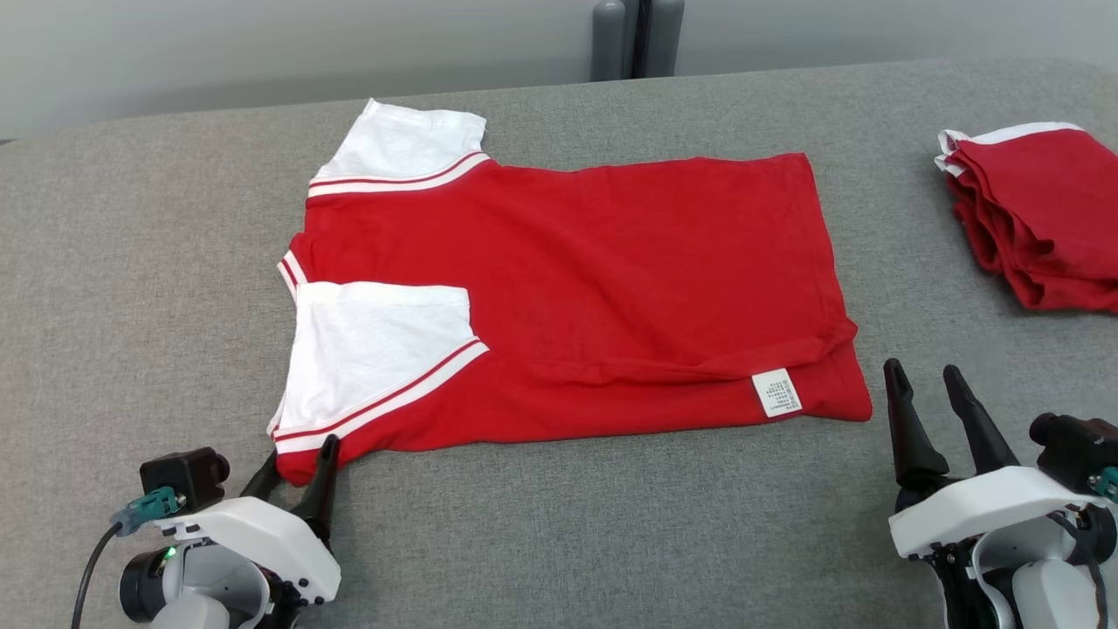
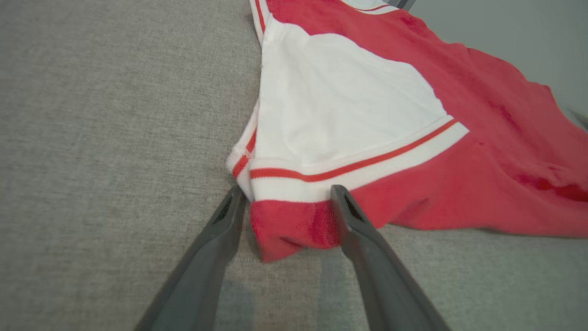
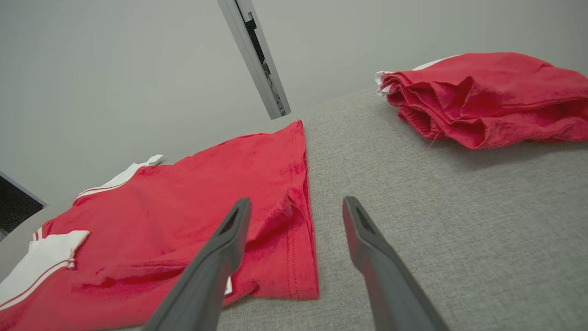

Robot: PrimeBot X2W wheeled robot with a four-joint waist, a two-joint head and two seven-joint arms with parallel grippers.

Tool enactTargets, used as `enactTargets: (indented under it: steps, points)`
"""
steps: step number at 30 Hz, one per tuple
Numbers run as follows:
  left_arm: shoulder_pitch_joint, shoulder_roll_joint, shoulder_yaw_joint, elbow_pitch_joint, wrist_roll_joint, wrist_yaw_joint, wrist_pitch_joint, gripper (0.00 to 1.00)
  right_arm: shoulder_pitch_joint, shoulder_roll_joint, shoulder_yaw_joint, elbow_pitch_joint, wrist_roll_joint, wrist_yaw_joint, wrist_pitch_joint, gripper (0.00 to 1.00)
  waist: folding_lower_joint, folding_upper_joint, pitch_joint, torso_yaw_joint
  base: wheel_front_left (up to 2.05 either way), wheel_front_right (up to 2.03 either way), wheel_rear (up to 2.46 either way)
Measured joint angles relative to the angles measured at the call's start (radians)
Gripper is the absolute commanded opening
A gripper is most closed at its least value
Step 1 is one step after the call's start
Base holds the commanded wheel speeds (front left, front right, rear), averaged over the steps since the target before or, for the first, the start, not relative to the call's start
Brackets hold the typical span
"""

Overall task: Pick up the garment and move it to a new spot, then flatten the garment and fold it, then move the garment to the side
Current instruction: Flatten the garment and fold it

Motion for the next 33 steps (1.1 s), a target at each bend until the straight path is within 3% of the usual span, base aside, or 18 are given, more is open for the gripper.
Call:
enactTargets:
  steps: [7,19,20,21,22,23,25,26,33]
  points:
    - [0.0,0.003,0.0,-0.066,0.004,0.001,-0.045,0.0,-0.003,0.0,0.005,0.067,-0.071,0.0,0.045,1.0,0.0001,0.0,0.002,0.006,0.0,0.0,0.0]
    - [0.015,-0.002,-0.018,-0.193,0.019,0.014,-0.076,0.0,-0.093,0.0,0.016,0.275,-0.085,0.0,0.1,0.99,0.0,0.0,0.003,0.049,0.0,0.0,0.0]
    - [0.015,-0.002,-0.019,-0.197,0.019,0.014,-0.078,0.0,-0.101,0.0,0.021,0.287,-0.082,0.0,0.102,0.62,0.0,0.0,0.002,0.051,0.0,0.0,0.0]
    - [0.015,-0.003,-0.021,-0.201,0.019,0.014,-0.079,0.0,-0.11,-0.001,0.027,0.301,-0.071,0.0,0.102,0.46,0.0,0.0,0.001,0.053,0.0,0.0,0.0]
    - [0.016,-0.002,-0.023,-0.204,0.019,0.014,-0.08,0.0,-0.119,-0.002,0.031,0.315,-0.053,0.0,0.103,0.46,0.0,0.0,0.0,0.055,0.0,0.0,0.0]
    - [0.017,-0.002,-0.024,-0.207,0.019,0.014,-0.082,0.0,-0.127,-0.002,0.035,0.33,-0.033,0.0,0.103,0.39,0.0,0.0,-0.002,0.056,0.0,0.0,0.0]
    - [0.02,-0.001,-0.027,-0.21,0.02,0.013,-0.087,0.0,-0.144,-0.002,0.039,0.359,-0.014,0.0,0.102,0.07,0.0,0.0,-0.006,0.056,0.0,0.0,0.0]
    - [0.021,-0.001,-0.028,-0.211,0.02,0.013,-0.089,0.0,-0.152,-0.002,0.043,0.371,0.003,0.0,0.102,0.0,0.0,0.0,-0.008,0.056,0.0,0.0,0.0]
    - [0.042,0.01,-0.026,-0.246,0.02,0.01,-0.111,0.0,-0.16,0.001,0.054,0.335,0.115,0.0,0.105,0.0,0.0,0.0,-0.029,0.054,0.0,0.0,0.0]
